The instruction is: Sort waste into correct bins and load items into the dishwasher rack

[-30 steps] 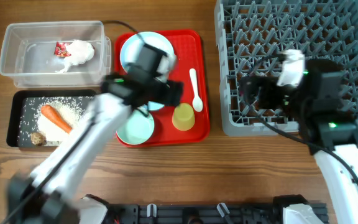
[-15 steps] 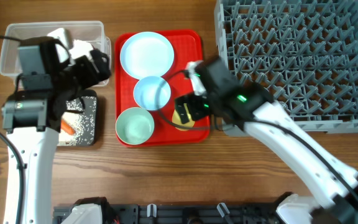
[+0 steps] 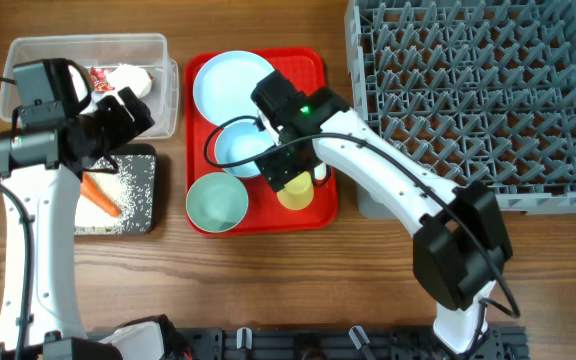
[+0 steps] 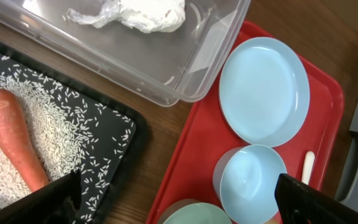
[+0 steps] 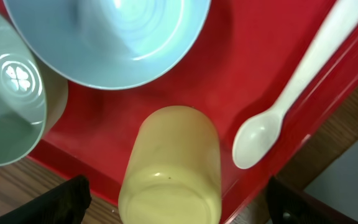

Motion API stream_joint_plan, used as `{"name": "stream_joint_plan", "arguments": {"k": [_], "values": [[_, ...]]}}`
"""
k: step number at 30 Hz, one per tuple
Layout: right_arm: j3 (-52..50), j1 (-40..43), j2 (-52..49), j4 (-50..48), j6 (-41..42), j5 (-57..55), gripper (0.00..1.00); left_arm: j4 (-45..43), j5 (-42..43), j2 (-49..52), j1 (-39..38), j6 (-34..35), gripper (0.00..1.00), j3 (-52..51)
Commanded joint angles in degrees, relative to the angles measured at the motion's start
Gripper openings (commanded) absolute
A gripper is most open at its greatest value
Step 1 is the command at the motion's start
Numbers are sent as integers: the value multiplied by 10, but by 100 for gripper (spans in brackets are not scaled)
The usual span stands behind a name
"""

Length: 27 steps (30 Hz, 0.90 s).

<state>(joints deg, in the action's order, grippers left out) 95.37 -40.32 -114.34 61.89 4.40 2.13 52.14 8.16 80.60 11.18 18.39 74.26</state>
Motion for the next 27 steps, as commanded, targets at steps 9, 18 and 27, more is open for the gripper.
{"name": "stream_joint_plan", "arguments": {"k": [9,18,27], "values": [[-37,0,-6,-13,-14,33,89,0,-5,24,3,5,100,3],[-70,1,-6,-40,-14,33,82,5,-5,27,3,5,100,3],[-70,2,-6,-40,-14,29,51,14,-5,27,3,5,100,3]]}}
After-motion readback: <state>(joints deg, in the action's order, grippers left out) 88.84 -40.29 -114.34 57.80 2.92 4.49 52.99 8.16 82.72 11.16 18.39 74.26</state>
